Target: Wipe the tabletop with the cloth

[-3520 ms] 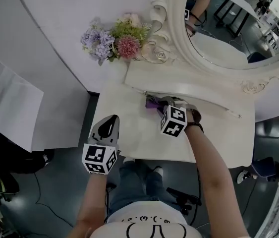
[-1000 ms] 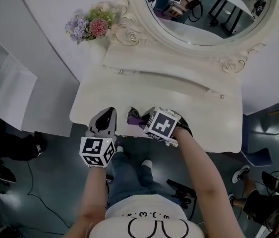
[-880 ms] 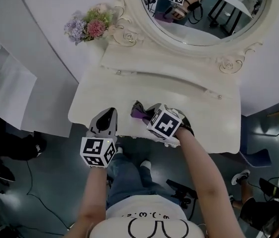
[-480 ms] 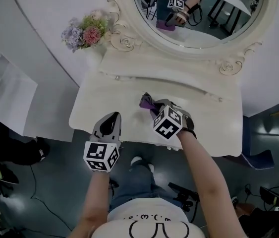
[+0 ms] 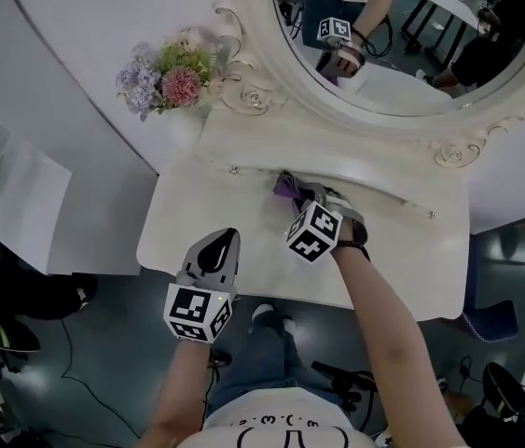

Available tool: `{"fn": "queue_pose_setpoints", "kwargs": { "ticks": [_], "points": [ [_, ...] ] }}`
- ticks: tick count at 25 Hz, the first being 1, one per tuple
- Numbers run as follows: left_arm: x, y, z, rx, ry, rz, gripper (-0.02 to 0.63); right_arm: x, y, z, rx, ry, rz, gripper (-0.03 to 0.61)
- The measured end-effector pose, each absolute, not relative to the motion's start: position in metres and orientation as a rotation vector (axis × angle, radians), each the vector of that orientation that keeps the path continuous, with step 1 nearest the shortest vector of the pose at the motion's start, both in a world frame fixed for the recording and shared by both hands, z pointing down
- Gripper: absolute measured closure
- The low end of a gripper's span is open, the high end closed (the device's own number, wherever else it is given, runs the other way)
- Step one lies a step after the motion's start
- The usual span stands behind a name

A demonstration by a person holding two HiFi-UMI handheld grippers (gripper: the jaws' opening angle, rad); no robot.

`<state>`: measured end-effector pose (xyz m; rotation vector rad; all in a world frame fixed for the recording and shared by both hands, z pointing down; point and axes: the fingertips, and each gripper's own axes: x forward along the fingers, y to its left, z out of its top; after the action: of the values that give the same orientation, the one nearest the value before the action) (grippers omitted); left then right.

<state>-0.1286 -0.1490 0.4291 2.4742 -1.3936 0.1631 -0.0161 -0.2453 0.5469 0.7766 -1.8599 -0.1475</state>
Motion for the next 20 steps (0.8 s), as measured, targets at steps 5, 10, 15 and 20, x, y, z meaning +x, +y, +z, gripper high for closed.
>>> {"fn": "queue_pose_setpoints", "kwargs": {
  "ticks": [5,10,15,20],
  "points": [
    [-0.133,-0.166,0.444,2.463,-1.342,0.186,0.611,-0.026,-0.27,0.571,0.742,-1.76,-0.29,0.506],
    [-0.138,-0.179,0.456,2.448,-1.321,0.197,0.611,-0.023,-0.289,0.589,0.77,-1.709,-0.326,0.506],
    [-0.146,-0.19,0.463,2.431,-1.323,0.181,0.611,-0.027,-0.291,0.596,0.729,-1.714,-0.322,0.509],
    [-0.145,-0.192,0.465,2.421,-1.316,0.158,0.611,-0.033,-0.274,0.595,0.615,-1.799,-0.176,0.509]
  ]
}}
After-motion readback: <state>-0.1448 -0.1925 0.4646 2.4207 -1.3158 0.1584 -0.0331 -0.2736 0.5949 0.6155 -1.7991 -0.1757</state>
